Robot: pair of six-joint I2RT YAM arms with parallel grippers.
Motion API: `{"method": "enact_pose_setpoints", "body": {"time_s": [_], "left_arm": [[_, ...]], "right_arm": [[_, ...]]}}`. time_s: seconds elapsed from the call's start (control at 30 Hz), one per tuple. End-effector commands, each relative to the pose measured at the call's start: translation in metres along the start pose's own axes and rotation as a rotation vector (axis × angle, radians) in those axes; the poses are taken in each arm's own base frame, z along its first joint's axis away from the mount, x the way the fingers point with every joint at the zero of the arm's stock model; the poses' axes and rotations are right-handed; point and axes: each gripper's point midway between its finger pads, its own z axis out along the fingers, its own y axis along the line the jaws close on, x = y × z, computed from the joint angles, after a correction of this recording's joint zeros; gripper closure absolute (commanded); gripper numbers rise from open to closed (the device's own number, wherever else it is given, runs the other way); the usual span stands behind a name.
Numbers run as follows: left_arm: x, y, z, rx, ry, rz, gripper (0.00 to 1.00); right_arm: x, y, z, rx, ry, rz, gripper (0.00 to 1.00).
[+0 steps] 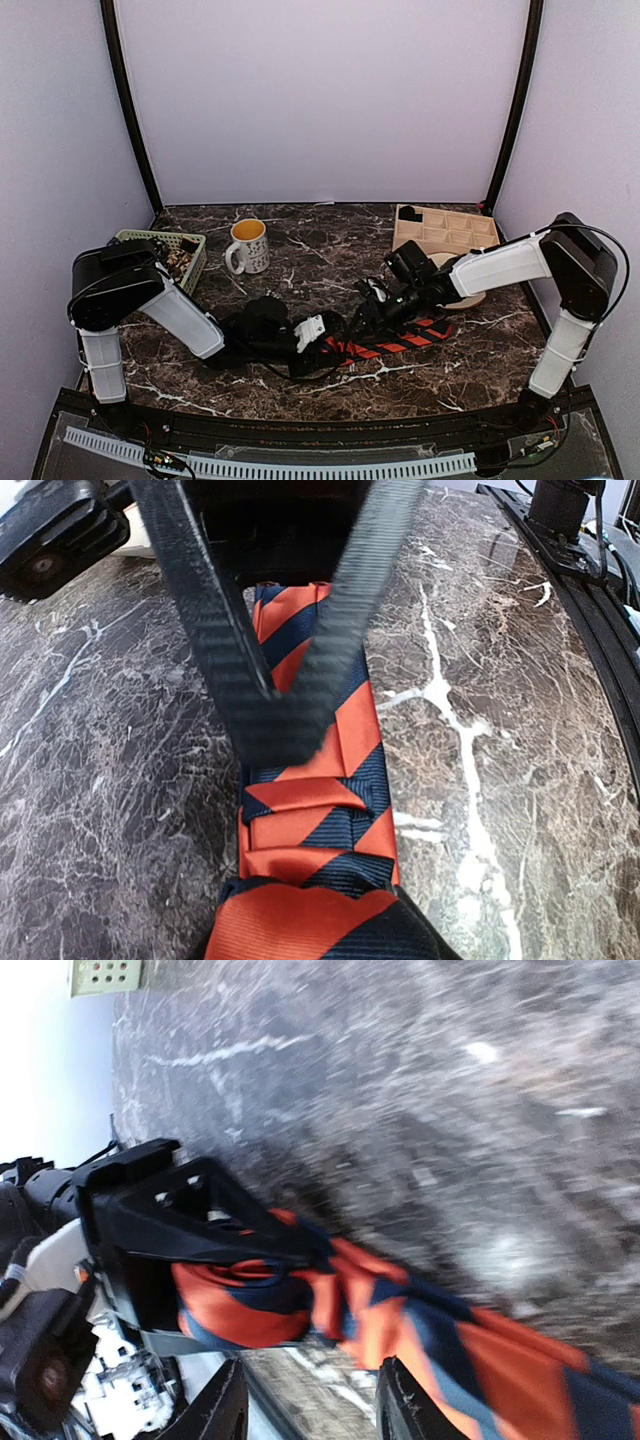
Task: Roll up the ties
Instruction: Roll the tie at the center of the board.
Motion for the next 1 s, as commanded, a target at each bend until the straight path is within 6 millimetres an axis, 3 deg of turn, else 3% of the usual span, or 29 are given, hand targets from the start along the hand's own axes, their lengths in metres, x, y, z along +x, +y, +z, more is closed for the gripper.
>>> {"method": "enact_pose_setpoints", "body": {"time_s": [0.0,0.27,0.53,0.73,0.8,0.87,0.97], "left_arm": [[0.064,-0.007,-0.003,0.006,0.253,-0.042,0.59],[0.067,-0.01,-0.002,0.013,0.272,-0.065,0.59],[0.066,-0.012,-0.001,0.028,0.275,-0.066,0.59],[0.066,-0.014,-0.001,0.042,0.274,-0.066,0.59],[0.066,-0.014,-0.001,0.043,0.274,-0.066,0.59],[0.066,-0.015,-0.001,0.046,0.275,-0.068,0.58],[0.061,-0.012,0.0,0.033,0.269,-0.069,0.52]], "right_arm": [[0.003,0.037,0.014,-0.081,0.047,-0.025,0.57],[0.005,0.041,0.035,-0.082,0.085,-0.04,0.59],[0.005,0.025,0.044,-0.028,0.092,-0.015,0.78],[-0.002,0.018,0.043,-0.001,0.063,-0.003,0.67],[-0.003,0.017,0.045,-0.001,0.068,-0.006,0.78],[0.0,0.011,0.047,0.015,0.08,-0.004,0.96],[0.008,-0.001,0.047,0.034,0.097,0.014,1.0]]}}
